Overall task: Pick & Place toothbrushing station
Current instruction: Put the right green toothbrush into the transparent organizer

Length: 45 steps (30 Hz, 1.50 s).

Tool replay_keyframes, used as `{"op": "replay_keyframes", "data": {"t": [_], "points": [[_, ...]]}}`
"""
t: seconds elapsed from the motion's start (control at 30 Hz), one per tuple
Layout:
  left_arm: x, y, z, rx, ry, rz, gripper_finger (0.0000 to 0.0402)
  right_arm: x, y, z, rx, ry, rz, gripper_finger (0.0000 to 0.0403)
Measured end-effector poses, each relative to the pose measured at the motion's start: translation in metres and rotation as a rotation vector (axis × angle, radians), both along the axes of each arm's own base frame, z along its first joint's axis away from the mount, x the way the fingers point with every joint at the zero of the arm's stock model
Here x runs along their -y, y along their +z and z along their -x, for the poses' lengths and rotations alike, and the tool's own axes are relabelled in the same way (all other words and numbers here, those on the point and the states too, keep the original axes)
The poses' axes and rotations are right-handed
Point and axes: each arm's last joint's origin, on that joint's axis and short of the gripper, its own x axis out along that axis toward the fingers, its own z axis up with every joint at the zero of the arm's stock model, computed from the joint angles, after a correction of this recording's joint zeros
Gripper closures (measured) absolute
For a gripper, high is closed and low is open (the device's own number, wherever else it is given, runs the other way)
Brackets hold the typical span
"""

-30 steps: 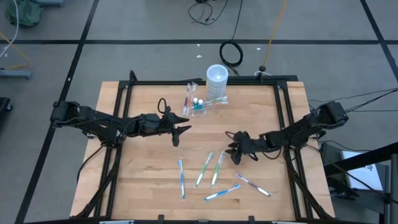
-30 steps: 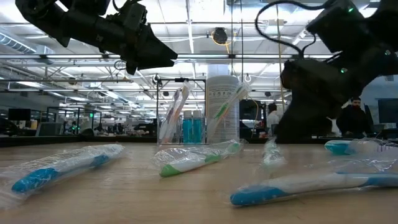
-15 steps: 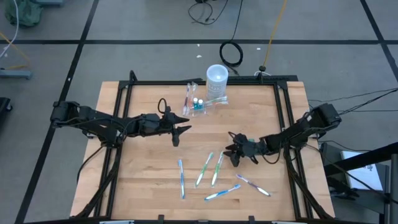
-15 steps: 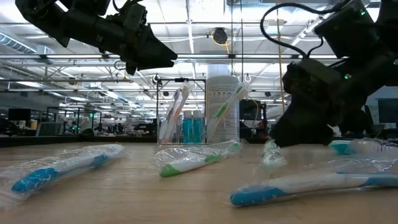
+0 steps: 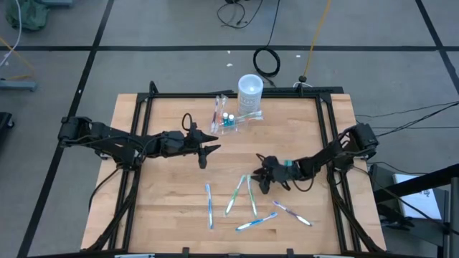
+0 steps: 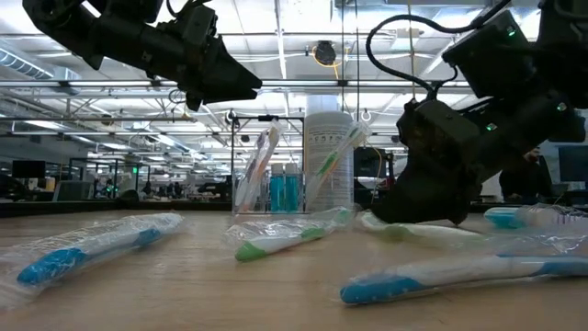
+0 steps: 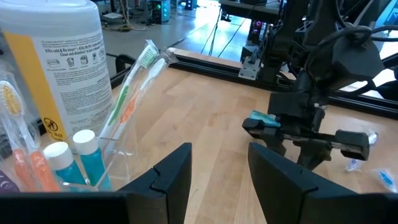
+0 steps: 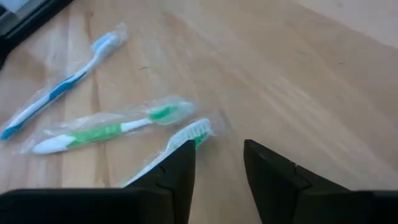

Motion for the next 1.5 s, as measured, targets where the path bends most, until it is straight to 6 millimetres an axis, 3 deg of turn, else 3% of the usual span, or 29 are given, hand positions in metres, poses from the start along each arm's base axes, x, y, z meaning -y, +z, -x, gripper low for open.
{"op": "replay_keyframes", "data": {"t": [0.17, 0.37, 0.8, 0.97, 1.13, 1.3, 1.5], "points": [[0.000, 0.000, 0.000, 0.000, 0.000, 0.000, 0.0241, -0.002, 0.012, -0.002, 0.060, 0.090, 0.043, 0.0297], [0.000, 0.000, 0.000, 0.000, 0.000, 0.000, 0.0241, -0.001, 0.015, -0.002, 0.074, 0.092, 0.067, 0.0278], [0.000, 0.000, 0.000, 0.000, 0.000, 0.000, 0.0241, -0.002, -0.003, -0.010, 0.040, 0.031, 0.010, 0.0236], [0.000, 0.000, 0.000, -0.004, -0.001, -0.005, 0.0241, -0.009, -0.001, -0.025, 0.067, 0.126, 0.014, 0.0238], [0.000, -0.001, 0.000, -0.010, -0.001, -0.006, 0.0241, -0.010, -0.002, -0.027, 0.028, 0.179, 0.073, 0.0240], [0.000, -0.001, 0.000, -0.010, -0.002, -0.008, 0.0241, -0.004, -0.008, -0.024, -0.051, 0.156, 0.124, 0.0272], [0.000, -0.001, 0.000, -0.010, -0.002, -0.008, 0.0241, 0.003, -0.005, -0.028, -0.010, 0.174, 0.177, 0.0351]]}}
